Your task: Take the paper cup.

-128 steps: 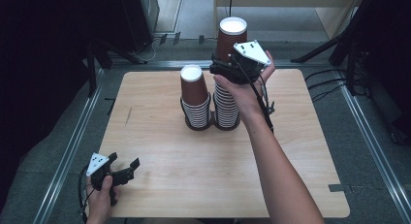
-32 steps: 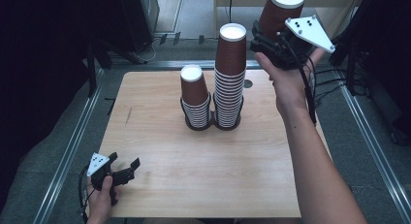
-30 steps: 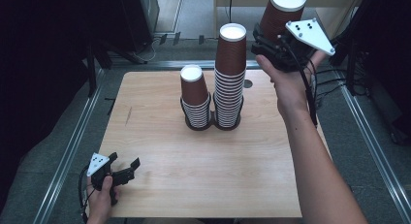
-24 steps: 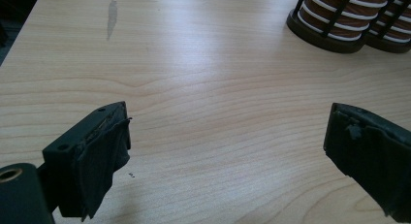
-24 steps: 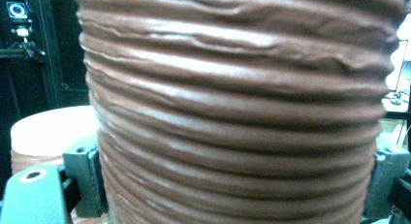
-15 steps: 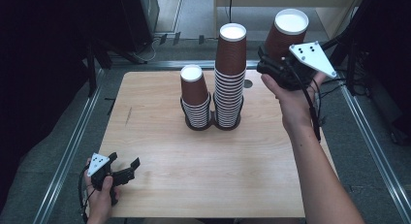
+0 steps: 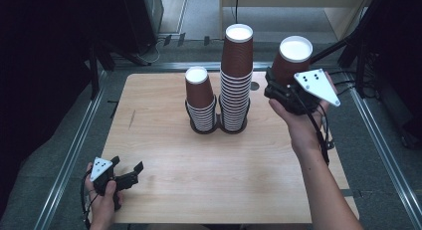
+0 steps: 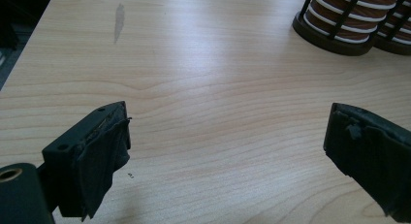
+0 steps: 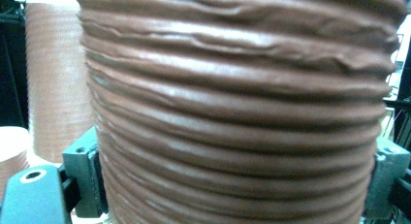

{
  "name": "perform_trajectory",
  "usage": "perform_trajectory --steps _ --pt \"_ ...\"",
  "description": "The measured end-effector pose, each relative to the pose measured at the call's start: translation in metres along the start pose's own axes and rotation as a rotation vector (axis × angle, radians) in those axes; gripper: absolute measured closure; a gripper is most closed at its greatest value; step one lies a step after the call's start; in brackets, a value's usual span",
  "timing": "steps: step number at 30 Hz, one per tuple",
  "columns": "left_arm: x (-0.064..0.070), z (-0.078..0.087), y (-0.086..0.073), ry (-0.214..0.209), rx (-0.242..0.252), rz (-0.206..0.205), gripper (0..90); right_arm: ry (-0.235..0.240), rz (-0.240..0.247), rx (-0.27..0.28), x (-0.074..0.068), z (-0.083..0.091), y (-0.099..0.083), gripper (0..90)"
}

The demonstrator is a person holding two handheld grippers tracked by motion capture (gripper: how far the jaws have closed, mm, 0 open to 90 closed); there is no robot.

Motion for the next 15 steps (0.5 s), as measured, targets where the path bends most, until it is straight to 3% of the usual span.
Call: perform_trajectory --steps 4,15 --pt "-0.001 -0.001 0.001 0.008 0.006 -0.003 3.2 0.003 0.018 -0.014 0.001 0.008 -0.017 11.8" --pt "-0.005 -0.004 0.003 0.026 0.010 0.008 3.2 -0.008 0.000 -0.058 0.011 0.025 -0.060 11.8"
Point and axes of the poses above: each handheld gripper's, and its own axes: z roughly backward along the jaws, y roughly out of its top, x roughly to its right, the point moved 9 cm from there along -z, roughly forward along the jaws, and after that the axes turned 10 degrees about -z, right-handed, at the moved point
